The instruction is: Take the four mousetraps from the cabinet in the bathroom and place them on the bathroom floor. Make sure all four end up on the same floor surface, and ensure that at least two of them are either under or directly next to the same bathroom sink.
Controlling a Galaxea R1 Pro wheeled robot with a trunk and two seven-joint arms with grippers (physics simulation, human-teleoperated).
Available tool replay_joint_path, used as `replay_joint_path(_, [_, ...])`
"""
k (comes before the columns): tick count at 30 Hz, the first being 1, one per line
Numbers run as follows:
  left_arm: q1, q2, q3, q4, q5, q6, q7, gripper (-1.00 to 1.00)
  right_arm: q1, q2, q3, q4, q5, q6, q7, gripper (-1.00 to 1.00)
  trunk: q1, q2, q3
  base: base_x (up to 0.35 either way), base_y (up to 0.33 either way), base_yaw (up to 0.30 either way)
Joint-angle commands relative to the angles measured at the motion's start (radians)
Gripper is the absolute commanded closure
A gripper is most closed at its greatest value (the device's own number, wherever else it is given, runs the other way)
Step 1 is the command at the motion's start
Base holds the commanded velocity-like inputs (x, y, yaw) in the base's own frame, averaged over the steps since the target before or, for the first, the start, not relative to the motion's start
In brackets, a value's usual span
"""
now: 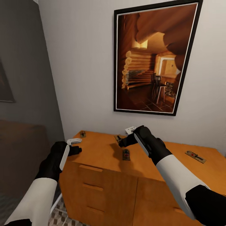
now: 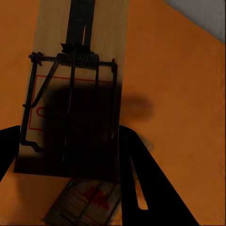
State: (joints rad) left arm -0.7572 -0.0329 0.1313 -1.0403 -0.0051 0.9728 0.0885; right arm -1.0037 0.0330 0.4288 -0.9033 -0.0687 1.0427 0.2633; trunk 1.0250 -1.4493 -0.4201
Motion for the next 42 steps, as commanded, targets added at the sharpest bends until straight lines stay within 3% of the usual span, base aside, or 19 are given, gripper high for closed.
replay_joint_path(1, [-0.001,-0.001,0.002,-0.001,0.000,0.004,0.002,-1.00,-0.001,-0.001,0.001,0.000,-0.010,0.005,-0.004,1.00,0.000,-0.001,0.000,0.000,0.000,-0.186])
replay_joint_path(11, [-0.001,-0.021,0.002,-0.001,0.000,0.003,0.004,-1.00,-0.001,-0.006,0.001,0.000,-0.010,0.005,-0.004,1.00,0.000,-0.001,0.011,0.000,0.000,-0.190])
replay_joint_path(13, [-0.001,-0.028,0.002,0.001,0.000,0.003,0.008,-1.00,-0.001,-0.037,0.001,0.000,-0.011,0.005,-0.004,1.00,0.000,-0.001,0.013,0.000,0.000,-0.191])
replay_joint_path(20, [-0.001,-0.034,0.002,0.005,0.000,0.003,0.011,-1.00,-0.001,-0.074,0.001,0.001,-0.011,0.005,-0.004,1.00,0.000,-0.001,0.021,0.000,0.000,-0.191])
replay_joint_path(33, [-0.001,-0.036,0.003,0.009,-0.003,0.003,0.015,-1.00,-0.001,-0.101,0.000,0.004,-0.017,0.005,0.000,1.00,0.000,-0.001,0.029,0.000,0.000,-0.094])
replay_joint_path(42, [-0.001,-0.044,0.000,0.003,-0.001,0.004,0.014,-1.00,-0.001,-0.105,0.000,0.013,-0.020,0.005,-0.005,1.00,0.000,-0.001,0.029,0.000,0.000,-0.005])
